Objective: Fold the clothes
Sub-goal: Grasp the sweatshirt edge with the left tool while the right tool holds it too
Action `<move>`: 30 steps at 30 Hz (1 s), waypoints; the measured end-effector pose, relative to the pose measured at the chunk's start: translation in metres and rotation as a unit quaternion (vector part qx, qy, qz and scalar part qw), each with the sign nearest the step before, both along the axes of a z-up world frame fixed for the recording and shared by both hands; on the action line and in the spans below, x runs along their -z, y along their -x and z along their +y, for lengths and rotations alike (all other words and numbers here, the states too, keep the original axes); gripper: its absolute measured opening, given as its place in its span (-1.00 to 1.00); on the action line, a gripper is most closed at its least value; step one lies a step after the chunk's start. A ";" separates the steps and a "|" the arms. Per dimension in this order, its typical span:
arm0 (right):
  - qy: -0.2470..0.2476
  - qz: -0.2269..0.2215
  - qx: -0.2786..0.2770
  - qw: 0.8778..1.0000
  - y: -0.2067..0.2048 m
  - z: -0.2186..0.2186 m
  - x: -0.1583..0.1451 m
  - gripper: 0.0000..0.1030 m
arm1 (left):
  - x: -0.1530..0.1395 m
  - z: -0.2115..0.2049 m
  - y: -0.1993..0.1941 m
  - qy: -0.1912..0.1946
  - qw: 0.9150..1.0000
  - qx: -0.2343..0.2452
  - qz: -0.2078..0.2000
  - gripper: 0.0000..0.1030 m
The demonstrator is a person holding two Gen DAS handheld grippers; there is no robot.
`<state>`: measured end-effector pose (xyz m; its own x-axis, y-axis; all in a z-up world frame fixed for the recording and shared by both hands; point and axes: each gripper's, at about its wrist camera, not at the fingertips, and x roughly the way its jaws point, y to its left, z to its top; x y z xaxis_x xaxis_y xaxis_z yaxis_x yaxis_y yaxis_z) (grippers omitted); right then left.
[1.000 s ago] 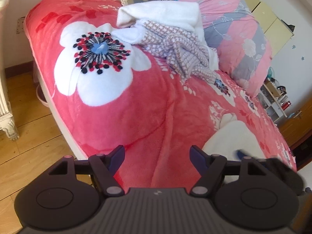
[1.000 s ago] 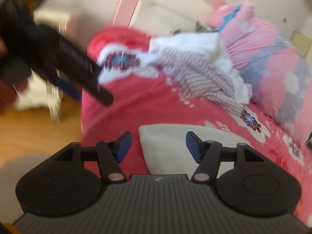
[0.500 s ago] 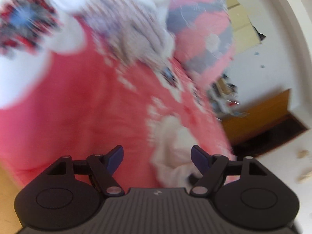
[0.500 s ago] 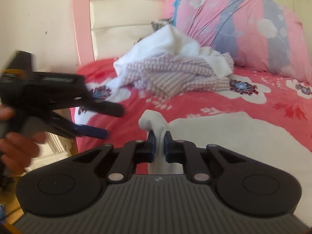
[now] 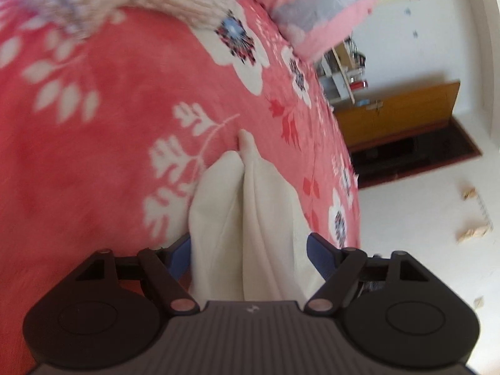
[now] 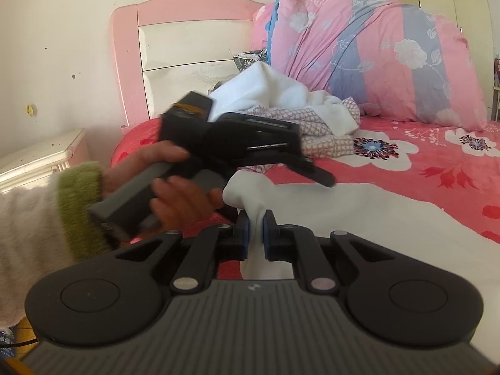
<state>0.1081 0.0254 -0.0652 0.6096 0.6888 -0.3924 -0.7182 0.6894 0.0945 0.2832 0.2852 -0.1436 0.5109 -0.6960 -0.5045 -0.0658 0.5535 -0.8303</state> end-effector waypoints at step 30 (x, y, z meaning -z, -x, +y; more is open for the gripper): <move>-0.059 0.005 0.022 0.998 0.009 -0.026 -0.006 -0.86 | -0.052 -0.041 -0.043 -0.087 0.996 -0.015 -0.006 -0.72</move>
